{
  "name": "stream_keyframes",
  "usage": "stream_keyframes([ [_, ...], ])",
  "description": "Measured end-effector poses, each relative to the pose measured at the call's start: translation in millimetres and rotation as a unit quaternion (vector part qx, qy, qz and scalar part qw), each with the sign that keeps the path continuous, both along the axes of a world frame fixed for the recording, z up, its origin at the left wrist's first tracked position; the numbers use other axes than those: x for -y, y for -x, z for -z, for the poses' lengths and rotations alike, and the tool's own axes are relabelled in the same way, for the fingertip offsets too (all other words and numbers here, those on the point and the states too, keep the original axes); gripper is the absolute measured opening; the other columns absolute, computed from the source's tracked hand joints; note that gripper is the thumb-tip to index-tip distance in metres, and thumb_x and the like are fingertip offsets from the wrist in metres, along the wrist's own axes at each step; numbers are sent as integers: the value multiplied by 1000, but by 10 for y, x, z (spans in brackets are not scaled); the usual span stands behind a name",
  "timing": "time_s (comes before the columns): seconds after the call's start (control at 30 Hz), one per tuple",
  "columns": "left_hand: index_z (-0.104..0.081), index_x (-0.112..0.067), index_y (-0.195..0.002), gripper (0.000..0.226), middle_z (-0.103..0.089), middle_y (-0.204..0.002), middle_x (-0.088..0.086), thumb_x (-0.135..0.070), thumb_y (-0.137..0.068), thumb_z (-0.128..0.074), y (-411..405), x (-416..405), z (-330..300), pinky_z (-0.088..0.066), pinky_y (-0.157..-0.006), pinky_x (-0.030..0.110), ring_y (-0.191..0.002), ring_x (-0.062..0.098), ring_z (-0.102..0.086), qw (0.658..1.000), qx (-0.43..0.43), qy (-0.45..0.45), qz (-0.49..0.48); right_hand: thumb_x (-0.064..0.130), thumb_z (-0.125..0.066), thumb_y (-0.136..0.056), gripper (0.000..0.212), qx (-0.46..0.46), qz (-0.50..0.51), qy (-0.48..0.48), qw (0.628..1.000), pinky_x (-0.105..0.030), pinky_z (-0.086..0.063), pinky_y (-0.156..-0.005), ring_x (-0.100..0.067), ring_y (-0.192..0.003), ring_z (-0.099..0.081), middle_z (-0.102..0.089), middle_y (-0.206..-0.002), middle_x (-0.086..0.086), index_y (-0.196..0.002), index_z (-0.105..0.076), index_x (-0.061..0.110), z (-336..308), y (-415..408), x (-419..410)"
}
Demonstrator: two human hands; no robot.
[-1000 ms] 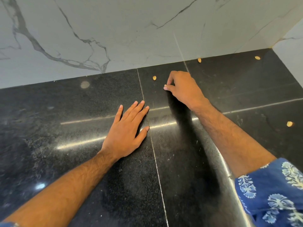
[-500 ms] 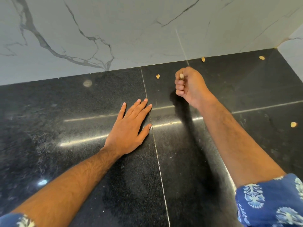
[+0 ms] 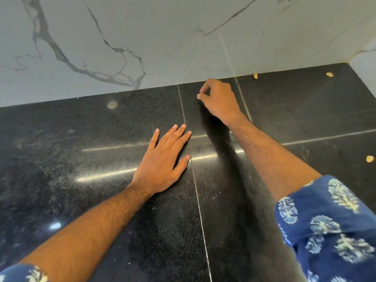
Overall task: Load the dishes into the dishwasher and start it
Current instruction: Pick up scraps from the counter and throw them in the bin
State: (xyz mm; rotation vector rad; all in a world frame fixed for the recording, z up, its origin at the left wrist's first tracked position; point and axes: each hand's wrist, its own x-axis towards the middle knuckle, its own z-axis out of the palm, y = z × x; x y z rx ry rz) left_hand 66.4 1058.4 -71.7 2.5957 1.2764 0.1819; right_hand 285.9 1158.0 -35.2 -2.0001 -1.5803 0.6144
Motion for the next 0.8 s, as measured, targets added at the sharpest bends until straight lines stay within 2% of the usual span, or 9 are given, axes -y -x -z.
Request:
stream_keyframes([
  [0.27,-15,-27,-160,64,-8,-168,-9,-53,-103,-26,4,-11,-3,-4,-126,50,-154,6,2,1000,-6,-2,1,26,-66,-93,11,30,-5,39,999,-35,-50,-75,-15,-86,-61,-64,-95,1,-96,-62,16,-2,51,-177],
  [0.33,-15,-27,-160,64,-8,-168,-9,-53,-103,-26,1,-7,-8,-4,-126,50,-154,6,2,1000,-4,-1,2,20,-57,-96,8,-82,1,62,995,-28,-45,-64,-12,-75,-54,-59,-85,2,-95,-55,12,-71,43,-134],
  [0.37,-15,-27,-160,64,-8,-168,-9,-52,-103,-27,1,-3,-8,-4,-126,50,-154,6,2,1000,-4,-2,2,17,-52,-96,7,-232,28,73,969,-25,-36,-54,-10,-64,-45,-51,-74,4,-90,-50,13,-127,23,-79],
  [0.43,-15,-27,-160,63,-8,-168,-9,-52,-103,-27,0,-5,-6,-5,-126,50,-154,6,3,1000,-5,-5,3,11,-45,-93,15,-580,82,90,805,-23,-22,-46,-11,-54,-28,-36,-64,2,-79,-43,16,-221,-135,67],
  [0.47,-15,-27,-160,63,-7,-168,-9,-52,-103,-27,3,-5,-4,-5,-126,50,-154,6,3,1000,-5,-4,3,10,-43,-91,16,-688,89,84,715,-22,-24,-46,-11,-53,-29,-37,-64,0,-76,-44,15,-218,-256,148],
  [0.53,-14,-28,-160,63,-7,-168,-10,-53,-103,-26,0,-6,-3,-5,-126,50,-154,5,3,1000,-2,-4,2,8,-39,-90,18,-755,111,60,644,-21,-31,-48,-11,-54,-36,-46,-70,-5,-80,-54,8,-199,-533,283],
  [0.63,-14,-28,-160,64,-7,-168,-10,-53,-103,-26,10,-7,3,-4,-126,50,-154,5,3,1000,1,-4,3,2,-42,-95,24,-698,169,36,695,-19,-33,-48,-8,-51,-38,-51,-68,-4,-102,-65,0,-182,-927,355],
  [0.73,-14,-29,-160,64,-7,-168,-11,-53,-103,-26,16,-10,4,-4,-126,50,-154,5,3,1000,1,-2,4,1,-49,-92,25,-502,243,17,830,-22,-24,-44,-9,-47,-27,-36,-58,3,-107,-69,-3,-133,-1246,230],
  [0.8,-14,-29,-160,64,-7,-168,-11,-54,-103,-25,13,-10,-2,-5,-126,50,-154,5,3,1000,-2,-2,6,6,-53,-86,18,-291,252,-13,923,-29,-28,-48,-15,-52,-29,-34,-57,0,-85,-70,-1,-96,-1378,107],
])
